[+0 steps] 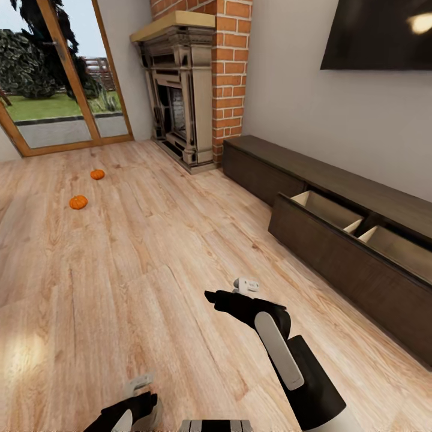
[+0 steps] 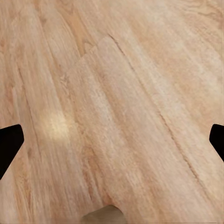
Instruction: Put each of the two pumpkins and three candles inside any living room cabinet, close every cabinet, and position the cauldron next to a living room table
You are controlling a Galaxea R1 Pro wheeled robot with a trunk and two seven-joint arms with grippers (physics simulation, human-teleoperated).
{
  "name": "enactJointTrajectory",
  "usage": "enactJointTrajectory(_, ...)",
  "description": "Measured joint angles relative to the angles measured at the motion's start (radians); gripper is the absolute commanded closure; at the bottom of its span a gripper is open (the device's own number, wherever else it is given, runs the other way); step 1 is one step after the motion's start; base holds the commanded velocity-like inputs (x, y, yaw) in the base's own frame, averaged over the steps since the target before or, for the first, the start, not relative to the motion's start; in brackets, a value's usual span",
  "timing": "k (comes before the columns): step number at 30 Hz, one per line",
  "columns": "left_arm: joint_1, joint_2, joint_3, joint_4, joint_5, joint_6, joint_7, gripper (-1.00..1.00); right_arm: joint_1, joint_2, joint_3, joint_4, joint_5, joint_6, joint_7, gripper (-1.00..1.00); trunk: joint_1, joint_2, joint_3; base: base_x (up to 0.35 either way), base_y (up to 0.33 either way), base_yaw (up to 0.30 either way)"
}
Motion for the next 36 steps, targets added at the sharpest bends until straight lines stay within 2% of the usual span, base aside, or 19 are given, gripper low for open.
enactJointTrajectory(5,-0.003,0.0,0.0,0.0,0.0,-0.031,0.0,-1.0,0.0,0.001,0.001,0.004,0.0,-0.001,0.0,-1.0,0.002,-0.001,-0.019,0.0,0.0,0.0)
enactJointTrajectory(11,-0.003,0.0,0.0,0.0,-0.001,-0.035,0.0,-1.0,0.0,0.001,0.001,0.006,0.0,-0.001,0.0,-1.0,0.005,-0.003,-0.043,0.0,0.0,0.0)
enactJointTrajectory(15,-0.003,0.0,0.0,0.0,-0.001,-0.036,0.0,-1.0,0.0,0.001,0.001,0.007,0.0,-0.001,0.0,-1.0,0.005,-0.003,-0.043,0.0,0.0,0.0)
enactJointTrajectory(23,-0.003,-0.001,-0.002,0.0,-0.001,-0.037,-0.001,-1.0,0.0,0.001,0.001,0.008,0.0,-0.001,0.0,-1.0,0.009,-0.004,-0.074,0.0,0.0,0.0)
enactJointTrajectory(36,-0.003,-0.001,-0.005,-0.001,-0.001,-0.054,-0.002,-1.0,0.0,0.0,0.0,0.008,0.0,-0.001,0.0,-1.0,0.008,-0.005,-0.074,0.0,0.0,0.0)
